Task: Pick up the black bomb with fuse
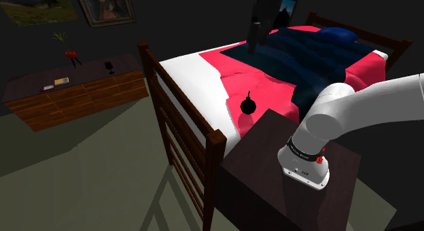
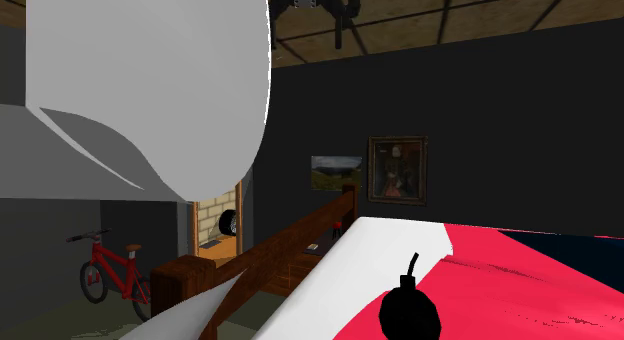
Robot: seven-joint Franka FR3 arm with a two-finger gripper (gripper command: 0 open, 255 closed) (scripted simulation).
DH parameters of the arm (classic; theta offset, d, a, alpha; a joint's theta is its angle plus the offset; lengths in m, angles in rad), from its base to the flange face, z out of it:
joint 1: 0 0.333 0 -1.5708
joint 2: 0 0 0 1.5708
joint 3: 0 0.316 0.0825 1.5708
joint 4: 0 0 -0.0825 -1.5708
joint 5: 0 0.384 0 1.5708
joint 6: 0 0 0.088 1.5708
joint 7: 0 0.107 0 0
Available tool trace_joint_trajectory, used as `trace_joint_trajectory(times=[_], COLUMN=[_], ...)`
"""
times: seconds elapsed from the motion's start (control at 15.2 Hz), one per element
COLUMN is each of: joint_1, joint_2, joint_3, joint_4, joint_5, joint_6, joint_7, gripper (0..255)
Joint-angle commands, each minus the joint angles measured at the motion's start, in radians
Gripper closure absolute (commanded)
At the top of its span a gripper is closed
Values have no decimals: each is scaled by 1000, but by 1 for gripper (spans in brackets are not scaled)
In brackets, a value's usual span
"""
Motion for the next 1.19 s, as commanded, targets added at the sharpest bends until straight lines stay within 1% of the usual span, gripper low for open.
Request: trace_joint_trajectory(times=[0.0, 0.33, 0.59, 0.86, 1.12], joint_1=[0, -13, -28, -45, -59], joint_2=[0, -7, 17, 73, 165], joint_3=[0, -75, -139, -206, -278], joint_4=[0, -149, -248, -326, -381], joint_5=[0, -34, -64, -95, -121], joint_6=[0, 135, 252, 380, 519], joint_7=[0, -95, -173, -252, -336], gripper=[0, 0, 0, 0, 0])
